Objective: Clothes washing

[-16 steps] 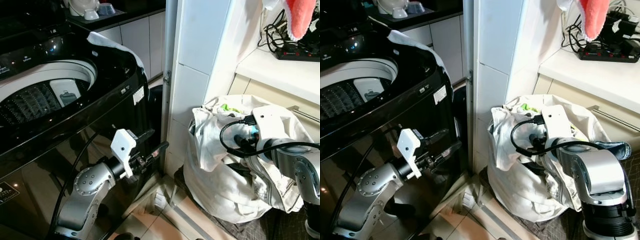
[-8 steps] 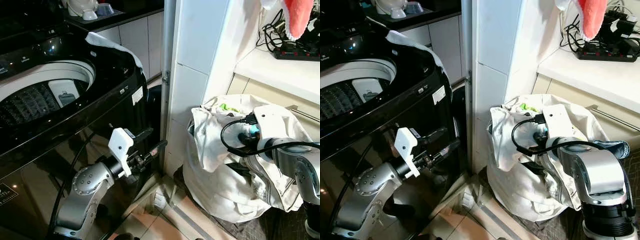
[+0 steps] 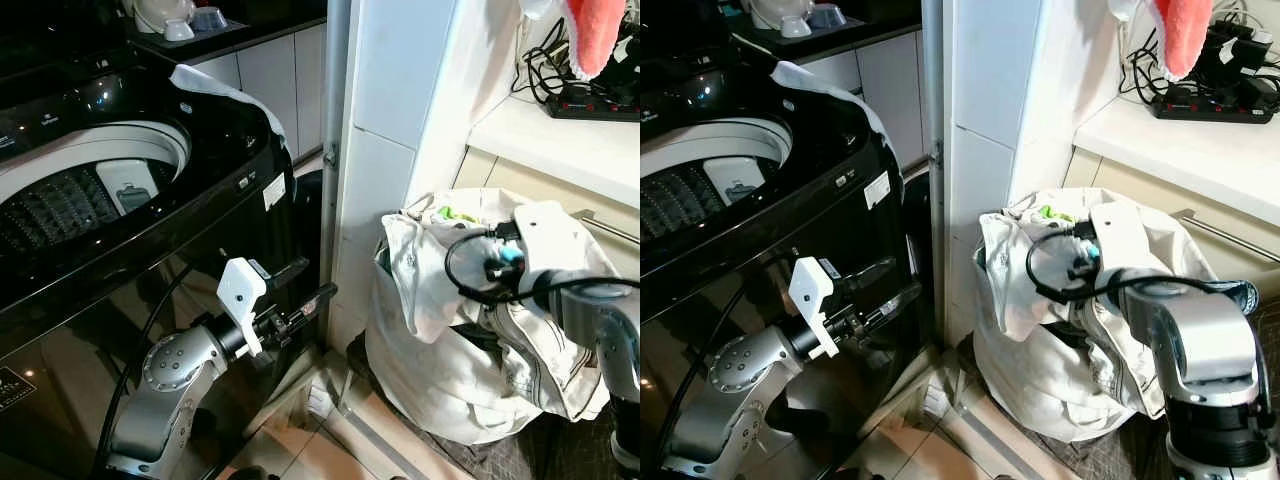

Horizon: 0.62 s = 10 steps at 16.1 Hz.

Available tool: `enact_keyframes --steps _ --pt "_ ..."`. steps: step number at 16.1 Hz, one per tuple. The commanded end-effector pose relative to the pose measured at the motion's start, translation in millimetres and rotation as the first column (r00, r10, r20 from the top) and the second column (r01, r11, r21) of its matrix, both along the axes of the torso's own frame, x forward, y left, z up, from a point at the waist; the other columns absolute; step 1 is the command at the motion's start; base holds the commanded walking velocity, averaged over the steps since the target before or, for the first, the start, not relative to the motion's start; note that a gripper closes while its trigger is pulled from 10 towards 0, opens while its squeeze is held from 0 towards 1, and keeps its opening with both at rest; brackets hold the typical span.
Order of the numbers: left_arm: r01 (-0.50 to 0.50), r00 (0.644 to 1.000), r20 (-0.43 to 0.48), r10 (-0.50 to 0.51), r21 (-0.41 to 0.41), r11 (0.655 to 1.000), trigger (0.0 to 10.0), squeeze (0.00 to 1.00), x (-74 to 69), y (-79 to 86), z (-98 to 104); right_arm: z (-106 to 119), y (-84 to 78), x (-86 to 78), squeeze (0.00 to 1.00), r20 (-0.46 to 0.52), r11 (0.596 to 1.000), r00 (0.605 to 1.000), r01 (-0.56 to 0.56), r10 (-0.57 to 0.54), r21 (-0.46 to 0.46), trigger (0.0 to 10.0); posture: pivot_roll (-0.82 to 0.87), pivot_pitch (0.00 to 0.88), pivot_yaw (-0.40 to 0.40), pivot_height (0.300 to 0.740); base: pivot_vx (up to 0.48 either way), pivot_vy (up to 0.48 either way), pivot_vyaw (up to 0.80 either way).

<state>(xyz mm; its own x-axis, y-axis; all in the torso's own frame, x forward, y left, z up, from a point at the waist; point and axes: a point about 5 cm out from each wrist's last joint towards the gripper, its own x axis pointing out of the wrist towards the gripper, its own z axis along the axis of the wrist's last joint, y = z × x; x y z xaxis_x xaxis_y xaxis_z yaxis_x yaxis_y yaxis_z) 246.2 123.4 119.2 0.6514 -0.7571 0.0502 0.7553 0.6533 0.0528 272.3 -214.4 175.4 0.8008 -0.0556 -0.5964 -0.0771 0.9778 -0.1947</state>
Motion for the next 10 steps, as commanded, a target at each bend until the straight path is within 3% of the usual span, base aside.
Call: enact_keyframes --steps 1,4,5,6,7,8,10 --pt "0.007 1.0 0.004 -0.007 0.001 1.0 10.0 0.0 -1.1 0.6 2.4 11.9 0.8 0.7 0.0 0.041 1.0 0.999 -0.01 0.01 0.012 0.0 -0.02 0.0 0.014 0.74 0.0 0.0 0.0" --pt "0.004 0.997 -0.073 -0.005 -0.015 1.0 10.0 0.0 -0.3 2.6 1.3 29.3 1.6 2.6 0.0 0.088 0.999 0.996 -0.032 0.029 0.035 0.0 -0.02 0.0 0.014 0.74 0.0 0.0 0.0" --pt "-0.013 0.997 -0.072 0.012 -0.013 1.0 10.0 0.0 2.7 3.1 4.0 53.8 3.0 7.9 0.0 0.201 0.996 0.978 -0.065 0.05 0.066 0.0 -0.02 0.0 0.014 0.74 0.0 0.0 0.0" --pt "-0.021 0.999 -0.051 0.021 -0.005 1.0 10.0 0.0 4.6 3.7 6.6 70.5 5.6 11.3 0.0 0.284 0.99 0.957 -0.093 0.059 0.109 0.0 -0.02 0.0 0.015 0.74 0.0 0.0 0.0" --pt "-0.038 0.999 -0.006 0.038 -0.001 0.999 10.0 0.0 8.7 3.9 13.7 101.4 9.8 15.5 0.0 0.429 0.969 0.901 -0.154 0.058 0.192 0.0 -0.02 0.0 0.016 0.74 0.0 0.0 0.0" --pt "-0.034 0.999 0.028 0.035 -0.027 0.999 10.0 0.0 13.9 0.4 26.2 123.0 13.5 16.7 0.0 0.508 0.948 0.858 -0.219 0.075 0.23 0.0 -0.03 0.0 0.019 0.74 0.0 0.0 0.0" --pt "-0.013 0.995 0.102 0.021 -0.08 0.997 10.0 0.0 23.3 -7.7 54.2 135.7 21.9 16.1 0.0 0.554 0.934 0.813 -0.318 0.181 0.162 0.0 -0.02 0.0 0.011 0.74 0.0 0.0 0.0"
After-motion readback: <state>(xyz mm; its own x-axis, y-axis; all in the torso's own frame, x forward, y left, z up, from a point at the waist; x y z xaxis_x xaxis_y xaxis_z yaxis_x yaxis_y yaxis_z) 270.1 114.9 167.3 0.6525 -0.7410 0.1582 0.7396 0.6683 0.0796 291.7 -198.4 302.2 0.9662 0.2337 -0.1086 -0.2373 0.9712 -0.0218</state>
